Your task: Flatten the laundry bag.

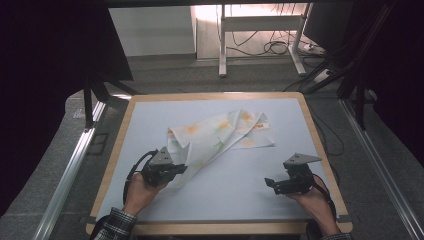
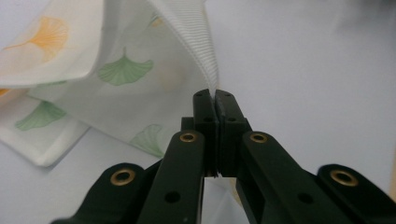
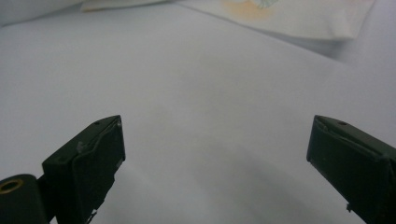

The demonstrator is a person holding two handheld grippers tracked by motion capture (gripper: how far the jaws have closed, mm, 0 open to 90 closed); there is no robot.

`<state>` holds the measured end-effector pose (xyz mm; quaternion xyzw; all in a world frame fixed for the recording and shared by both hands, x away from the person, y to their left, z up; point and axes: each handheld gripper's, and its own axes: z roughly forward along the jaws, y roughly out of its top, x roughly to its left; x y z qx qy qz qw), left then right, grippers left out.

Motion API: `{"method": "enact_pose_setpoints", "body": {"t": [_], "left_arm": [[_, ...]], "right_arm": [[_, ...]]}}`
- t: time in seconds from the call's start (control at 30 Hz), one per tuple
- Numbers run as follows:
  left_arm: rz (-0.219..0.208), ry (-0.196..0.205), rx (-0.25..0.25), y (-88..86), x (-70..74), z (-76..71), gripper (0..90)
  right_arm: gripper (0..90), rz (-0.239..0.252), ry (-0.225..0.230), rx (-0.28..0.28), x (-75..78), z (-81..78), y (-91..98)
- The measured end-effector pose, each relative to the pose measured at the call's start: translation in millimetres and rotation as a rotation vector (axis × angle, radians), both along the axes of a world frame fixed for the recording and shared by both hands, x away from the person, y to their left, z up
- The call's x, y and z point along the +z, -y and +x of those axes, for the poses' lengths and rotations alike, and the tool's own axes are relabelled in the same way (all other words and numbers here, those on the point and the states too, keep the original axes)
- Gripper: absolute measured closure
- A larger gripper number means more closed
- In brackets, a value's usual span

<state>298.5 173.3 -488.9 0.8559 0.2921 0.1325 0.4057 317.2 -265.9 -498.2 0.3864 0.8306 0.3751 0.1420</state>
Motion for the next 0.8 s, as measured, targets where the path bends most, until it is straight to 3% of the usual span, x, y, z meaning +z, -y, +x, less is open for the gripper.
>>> {"method": "enact_pose_setpoints", "body": {"t": [0.1,0.13,0.33,0.4,0.43,0.67,0.8], "left_arm": [[0.001,0.005,0.015,-3.9,0.3,2.0,89.1],[0.004,0.008,0.021,-4.8,0.3,2.5,89.1],[0.01,0.013,0.051,-12.4,-0.3,4.8,89.1],[0.009,0.012,0.055,-13.5,-0.5,5.1,89.1],[0.009,0.013,0.065,-16.7,-0.9,6.3,89.1],[0.006,0.012,0.093,-24.2,-2.0,10.2,89.2],[0.001,0.015,0.104,-26.3,-2.1,11.8,89.3]], "right_arm": [[4.7,0.004,-0.001,-0.006,0.5,7.4,-3.5],[5.8,-0.017,-0.001,-0.01,0.3,10.6,-6.2],[24.5,-0.048,-0.002,-0.014,0.5,30.3,-13.1],[26.3,-0.054,0.004,-0.021,0.7,35.2,-13.9],[32.5,-0.058,0.007,-0.038,1.9,45.4,-13.4],[49.0,-0.027,0.013,-0.058,4.8,78.3,-14.4],[54.2,-0.03,-0.003,-0.033,2.2,96.9,-29.7]]}}
